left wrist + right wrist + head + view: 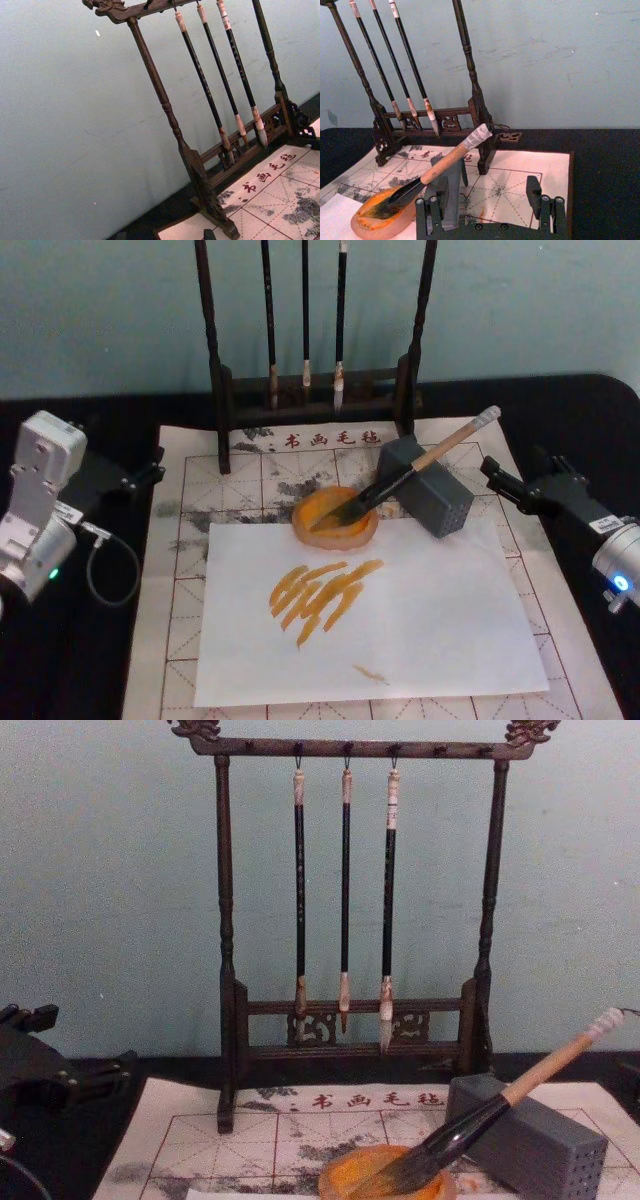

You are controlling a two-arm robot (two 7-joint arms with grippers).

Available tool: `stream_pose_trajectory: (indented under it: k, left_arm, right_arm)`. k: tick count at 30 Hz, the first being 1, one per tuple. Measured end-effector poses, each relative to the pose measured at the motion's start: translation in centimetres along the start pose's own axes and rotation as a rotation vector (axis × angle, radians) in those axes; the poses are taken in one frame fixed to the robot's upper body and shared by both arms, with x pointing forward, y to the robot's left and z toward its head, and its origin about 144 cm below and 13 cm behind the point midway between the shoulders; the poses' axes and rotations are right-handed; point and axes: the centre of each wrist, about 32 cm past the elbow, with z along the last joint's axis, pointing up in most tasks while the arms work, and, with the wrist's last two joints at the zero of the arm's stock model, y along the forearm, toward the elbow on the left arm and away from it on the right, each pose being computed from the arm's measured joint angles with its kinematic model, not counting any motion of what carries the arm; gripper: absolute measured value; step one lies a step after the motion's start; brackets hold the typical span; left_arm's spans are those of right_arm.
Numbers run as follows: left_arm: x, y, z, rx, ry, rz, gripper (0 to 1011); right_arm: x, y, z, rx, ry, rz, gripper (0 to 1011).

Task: Pick up the brush from the inkstone, write on the paper, then place the brush back to its original position.

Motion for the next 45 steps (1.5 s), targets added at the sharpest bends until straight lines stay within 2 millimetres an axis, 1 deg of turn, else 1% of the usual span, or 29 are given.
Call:
stream_pose_trajectory:
  k: [45]
  left_arm:
    - [0.0,0.0,0.0,0.0,0.0,0.0,1001]
  right_arm:
    - [0.02,0.01,0.07,0.001,0.004,0.002,1000]
